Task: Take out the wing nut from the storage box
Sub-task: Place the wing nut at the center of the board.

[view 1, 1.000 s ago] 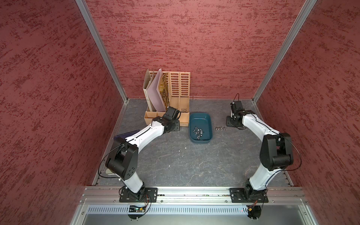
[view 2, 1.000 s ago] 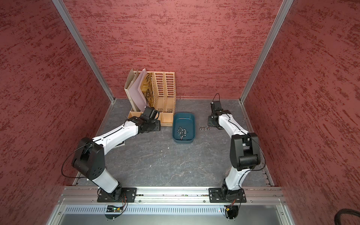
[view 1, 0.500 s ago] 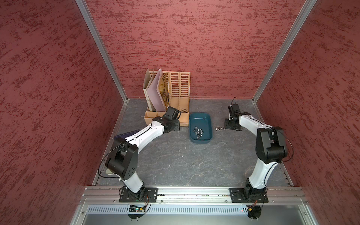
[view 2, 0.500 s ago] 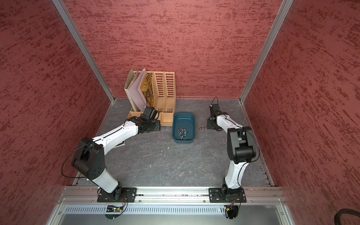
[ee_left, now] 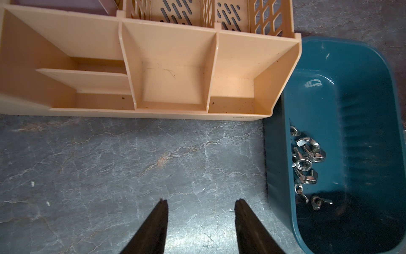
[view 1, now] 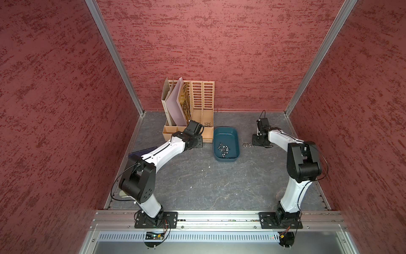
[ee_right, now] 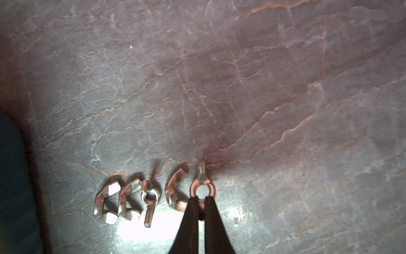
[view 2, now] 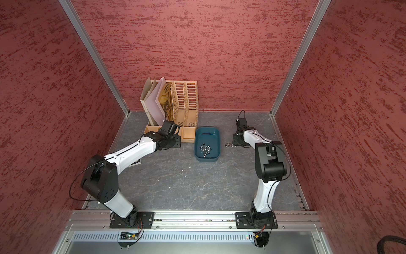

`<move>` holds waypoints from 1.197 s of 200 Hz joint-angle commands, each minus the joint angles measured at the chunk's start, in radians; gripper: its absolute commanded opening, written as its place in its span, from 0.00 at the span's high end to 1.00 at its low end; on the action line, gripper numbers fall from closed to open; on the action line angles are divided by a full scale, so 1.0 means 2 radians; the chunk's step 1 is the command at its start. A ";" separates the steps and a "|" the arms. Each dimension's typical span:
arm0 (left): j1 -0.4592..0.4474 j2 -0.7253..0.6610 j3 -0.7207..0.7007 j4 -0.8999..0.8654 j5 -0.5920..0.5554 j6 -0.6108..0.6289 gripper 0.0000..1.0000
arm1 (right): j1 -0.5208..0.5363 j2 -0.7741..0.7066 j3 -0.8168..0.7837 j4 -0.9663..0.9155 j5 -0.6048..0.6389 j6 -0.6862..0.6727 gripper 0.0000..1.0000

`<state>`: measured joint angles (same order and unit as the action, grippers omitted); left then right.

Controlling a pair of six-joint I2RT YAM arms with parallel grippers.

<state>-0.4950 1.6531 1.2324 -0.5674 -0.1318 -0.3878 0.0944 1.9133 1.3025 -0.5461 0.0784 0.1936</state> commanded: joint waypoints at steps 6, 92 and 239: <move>-0.003 -0.002 0.000 0.001 -0.004 -0.002 0.47 | -0.002 0.000 0.002 0.003 -0.010 0.001 0.92; -0.003 -0.002 0.000 0.001 -0.004 -0.002 0.47 | -0.001 -0.004 -0.005 0.002 -0.005 0.004 0.84; -0.003 -0.001 0.006 0.002 -0.001 -0.001 0.47 | 0.098 -0.074 0.050 -0.058 -0.013 -0.008 0.80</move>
<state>-0.4957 1.6531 1.2324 -0.5674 -0.1326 -0.3878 0.2317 1.7912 1.3567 -0.6212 0.0696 0.1890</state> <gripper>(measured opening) 0.527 0.201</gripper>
